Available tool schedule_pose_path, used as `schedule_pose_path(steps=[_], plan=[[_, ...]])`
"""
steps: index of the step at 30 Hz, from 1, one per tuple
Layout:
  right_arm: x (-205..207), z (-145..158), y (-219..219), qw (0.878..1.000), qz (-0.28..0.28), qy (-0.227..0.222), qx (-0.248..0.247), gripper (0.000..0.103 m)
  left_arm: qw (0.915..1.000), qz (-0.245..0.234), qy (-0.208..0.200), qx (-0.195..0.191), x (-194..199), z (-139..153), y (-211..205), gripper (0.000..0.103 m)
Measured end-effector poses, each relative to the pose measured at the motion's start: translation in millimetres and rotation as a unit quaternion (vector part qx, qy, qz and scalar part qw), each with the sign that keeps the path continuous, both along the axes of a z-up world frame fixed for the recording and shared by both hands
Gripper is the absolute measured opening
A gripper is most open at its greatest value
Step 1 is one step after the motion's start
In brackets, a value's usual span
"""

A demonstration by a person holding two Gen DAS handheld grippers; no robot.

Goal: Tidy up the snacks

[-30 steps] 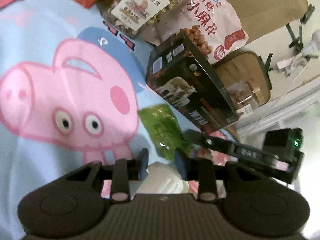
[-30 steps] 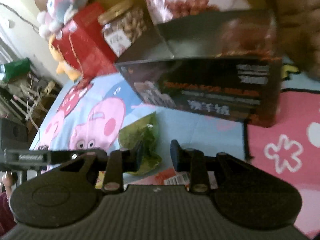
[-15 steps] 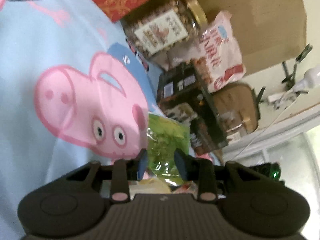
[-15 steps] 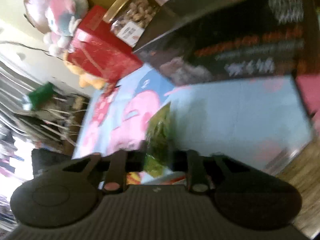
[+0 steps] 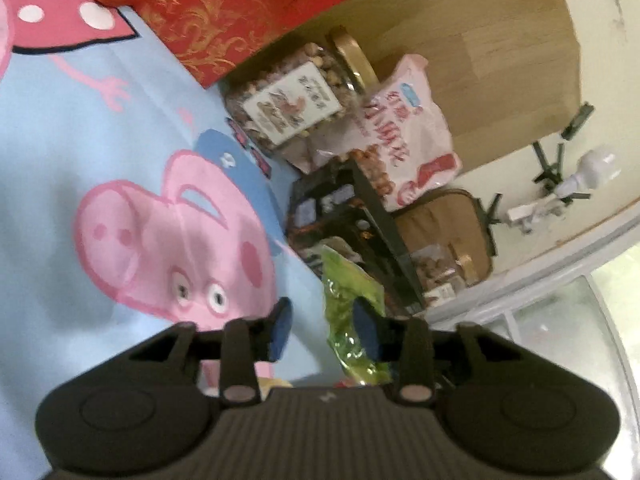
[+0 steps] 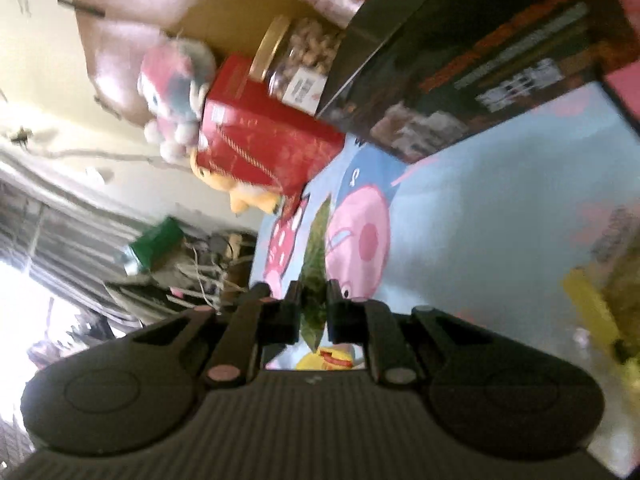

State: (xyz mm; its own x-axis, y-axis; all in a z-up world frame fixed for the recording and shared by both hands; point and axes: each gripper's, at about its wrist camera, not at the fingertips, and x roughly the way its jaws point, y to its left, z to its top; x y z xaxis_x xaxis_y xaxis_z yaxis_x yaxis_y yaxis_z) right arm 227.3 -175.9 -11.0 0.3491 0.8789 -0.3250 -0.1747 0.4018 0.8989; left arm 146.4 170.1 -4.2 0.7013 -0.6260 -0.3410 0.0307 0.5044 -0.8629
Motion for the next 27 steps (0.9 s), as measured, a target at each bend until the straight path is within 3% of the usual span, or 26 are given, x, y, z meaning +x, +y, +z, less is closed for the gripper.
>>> schedule_pose_path(steps=[4, 7, 11, 15, 20, 22, 24, 27], plan=[[0, 0, -14, 0.999, -0.001, 0.006, 0.037, 0.015, 0.9985, -0.035, -0.029, 0.031, 6, 15, -22, 0.048], [1, 1, -15, 0.998, 0.005, 0.005, 0.055, 0.015, 0.9958, -0.070, -0.037, 0.046, 16, 23, -41, 0.024], [4, 16, -20, 0.999, -0.005, -0.029, 0.035, 0.015, 0.9911, -0.081, -0.058, 0.089, 31, 44, -60, 0.025], [10, 52, -21, 0.993, -0.035, -0.112, -0.022, 0.015, 0.9818, -0.096, -0.088, 0.138, 68, 77, -82, 0.026], [38, 84, -13, 0.965, -0.096, -0.196, -0.142, 0.015, 0.9580, -0.094, -0.108, 0.249, 120, 93, -123, 0.026], [56, 83, -2, 0.954, -0.108, -0.207, -0.191, 0.014, 0.9484, -0.086, -0.101, 0.288, 136, 89, -135, 0.023], [74, 75, 11, 0.946, -0.098, -0.210, -0.225, 0.005, 0.9452, -0.087, -0.088, 0.302, 146, 84, -141, 0.023], [87, 63, 23, 0.935, -0.086, -0.221, -0.263, 0.008, 0.9367, -0.070, -0.081, 0.333, 149, 80, -141, 0.023]])
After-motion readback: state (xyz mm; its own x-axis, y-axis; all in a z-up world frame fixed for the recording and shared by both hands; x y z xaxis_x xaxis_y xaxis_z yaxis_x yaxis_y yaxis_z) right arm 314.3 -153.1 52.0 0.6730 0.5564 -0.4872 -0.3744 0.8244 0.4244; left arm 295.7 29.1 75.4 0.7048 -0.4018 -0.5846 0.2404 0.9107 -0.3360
